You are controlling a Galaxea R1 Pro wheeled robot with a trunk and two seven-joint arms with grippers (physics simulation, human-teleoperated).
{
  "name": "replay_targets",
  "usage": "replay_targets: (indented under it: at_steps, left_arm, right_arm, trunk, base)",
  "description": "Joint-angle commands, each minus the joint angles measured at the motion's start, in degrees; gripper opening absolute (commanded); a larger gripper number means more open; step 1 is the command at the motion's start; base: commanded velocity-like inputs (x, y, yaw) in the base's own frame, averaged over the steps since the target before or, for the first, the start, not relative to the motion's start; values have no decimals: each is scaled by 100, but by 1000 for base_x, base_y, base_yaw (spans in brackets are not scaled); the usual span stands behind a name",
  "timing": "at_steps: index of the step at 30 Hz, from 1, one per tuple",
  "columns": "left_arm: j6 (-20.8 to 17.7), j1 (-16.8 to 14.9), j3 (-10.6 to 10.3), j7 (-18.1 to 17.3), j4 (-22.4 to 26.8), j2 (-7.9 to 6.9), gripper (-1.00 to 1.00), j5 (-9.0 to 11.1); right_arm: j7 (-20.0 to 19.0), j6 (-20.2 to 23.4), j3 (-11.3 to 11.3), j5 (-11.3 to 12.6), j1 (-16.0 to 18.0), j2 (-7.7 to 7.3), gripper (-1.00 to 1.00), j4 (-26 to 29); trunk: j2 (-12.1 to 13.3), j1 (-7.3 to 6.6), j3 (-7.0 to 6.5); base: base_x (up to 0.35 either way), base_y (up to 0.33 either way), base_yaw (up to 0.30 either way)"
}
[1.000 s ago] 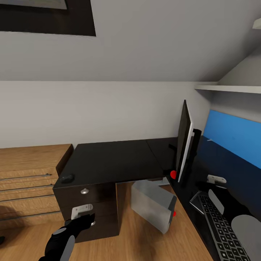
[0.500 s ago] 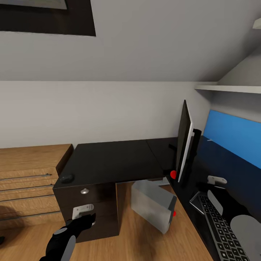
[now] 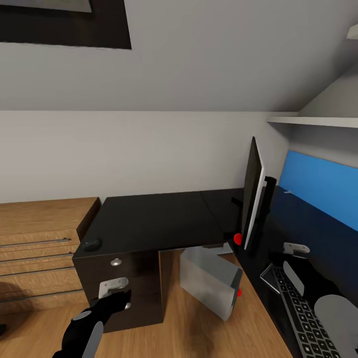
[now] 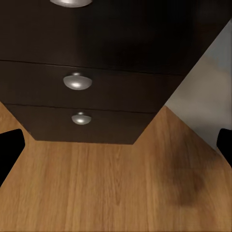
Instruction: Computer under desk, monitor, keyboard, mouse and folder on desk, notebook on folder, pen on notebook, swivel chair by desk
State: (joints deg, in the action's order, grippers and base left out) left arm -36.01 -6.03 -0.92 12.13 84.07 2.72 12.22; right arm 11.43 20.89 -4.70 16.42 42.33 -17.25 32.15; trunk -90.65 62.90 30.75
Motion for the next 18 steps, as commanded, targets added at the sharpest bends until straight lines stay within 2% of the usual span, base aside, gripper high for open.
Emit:
replay_targets:
  at_steps: [1,13,18]
  left_arm:
    - [-20,-3,-5,53,16,0,100,61]
    - [-20,-3,-5,61,25,1,100,61]
    - [-20,-3,-5,61,23,1,100,61]
  right_arm:
    - [52,26,-48,44,3,-8,100,10]
    - [53,29,-48,20,3,-6,100,10]
    - [53,29,-48,19,3,-6,100,10]
  trunk:
    - [-45,22,25]
    - [-526,286,240]
    - [-526,286,240]
  base:
    - [0,0,0]
    - [0,0,0]
    - [0,0,0]
